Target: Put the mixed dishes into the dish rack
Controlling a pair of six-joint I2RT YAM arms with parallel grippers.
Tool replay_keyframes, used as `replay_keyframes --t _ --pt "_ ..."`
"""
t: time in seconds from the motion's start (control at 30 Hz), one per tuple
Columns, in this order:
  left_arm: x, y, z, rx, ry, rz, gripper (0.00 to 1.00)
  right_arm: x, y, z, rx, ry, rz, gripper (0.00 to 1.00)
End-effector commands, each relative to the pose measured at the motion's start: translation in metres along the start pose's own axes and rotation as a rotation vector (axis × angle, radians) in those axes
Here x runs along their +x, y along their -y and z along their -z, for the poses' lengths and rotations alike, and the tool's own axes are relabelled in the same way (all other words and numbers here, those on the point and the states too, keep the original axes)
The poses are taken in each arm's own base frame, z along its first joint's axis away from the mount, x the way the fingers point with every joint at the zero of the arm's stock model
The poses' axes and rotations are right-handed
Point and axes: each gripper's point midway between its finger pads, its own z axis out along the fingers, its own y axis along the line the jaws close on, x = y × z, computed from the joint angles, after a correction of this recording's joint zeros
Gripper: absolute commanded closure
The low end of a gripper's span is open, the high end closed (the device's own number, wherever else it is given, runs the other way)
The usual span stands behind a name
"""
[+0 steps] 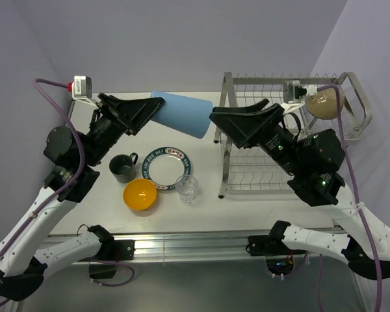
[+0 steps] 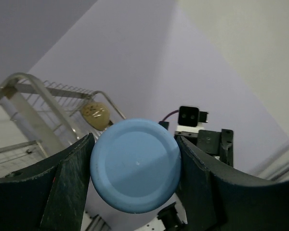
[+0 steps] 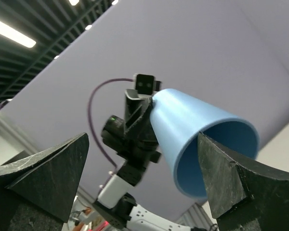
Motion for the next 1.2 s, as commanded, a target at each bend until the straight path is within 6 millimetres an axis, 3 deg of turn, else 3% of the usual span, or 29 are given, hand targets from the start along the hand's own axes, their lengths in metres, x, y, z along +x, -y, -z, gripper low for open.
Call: replay_keyframes --t 0.0,0.03,0.1,0.13,0.3,0.5,0.67,0.77,0.87,0.97,1.07,1.17 --pt "-0.006 -0.015 0.008 -0.157 -0.044 -0.155 1.00 -0.042 -0.012 0.024 0.063 0.107 0.093 0.00" --pt "-0.012 -0.013 0.008 -0.172 -0.041 -0.217 1.00 -0.046 -0.011 0.028 0.086 0.112 0.107 0.00" --pt "-0.011 -0.034 0.008 -0.264 -0.060 -0.264 1.00 -0.056 -0.013 0.045 0.121 0.123 0.156 0.00" --pt "-0.017 -0.034 0.007 -0.279 -0.056 -0.311 1.00 -0.062 -0.011 0.050 0.147 0.141 0.172 0.00" --pt "-0.011 -0.079 0.001 -0.397 -0.063 -0.361 1.00 -0.101 -0.026 0.098 0.205 0.227 0.269 0.00" --pt "0.031 -0.150 -0.007 -0.453 -0.131 -0.308 1.00 -0.139 -0.039 0.146 0.294 0.311 0.312 0.00" --pt "0.053 -0.186 -0.027 -0.441 -0.139 -0.258 1.00 -0.143 -0.041 0.168 0.329 0.292 0.295 0.01" --pt "0.065 -0.204 -0.036 -0.437 -0.158 -0.243 1.00 -0.125 -0.034 0.173 0.357 0.192 0.288 0.05" --pt "0.079 -0.219 -0.046 -0.442 -0.195 -0.243 1.00 -0.095 -0.025 0.166 0.343 0.069 0.261 0.18" --pt "0.095 -0.232 -0.054 -0.437 -0.228 -0.229 1.00 -0.075 -0.021 0.162 0.325 -0.002 0.233 0.37" --pt "0.111 -0.236 -0.067 -0.422 -0.257 -0.218 1.00 -0.074 -0.021 0.165 0.314 0.007 0.213 0.74" --pt "0.132 -0.241 -0.077 -0.412 -0.294 -0.209 1.00 -0.079 -0.023 0.171 0.322 0.020 0.220 0.92"
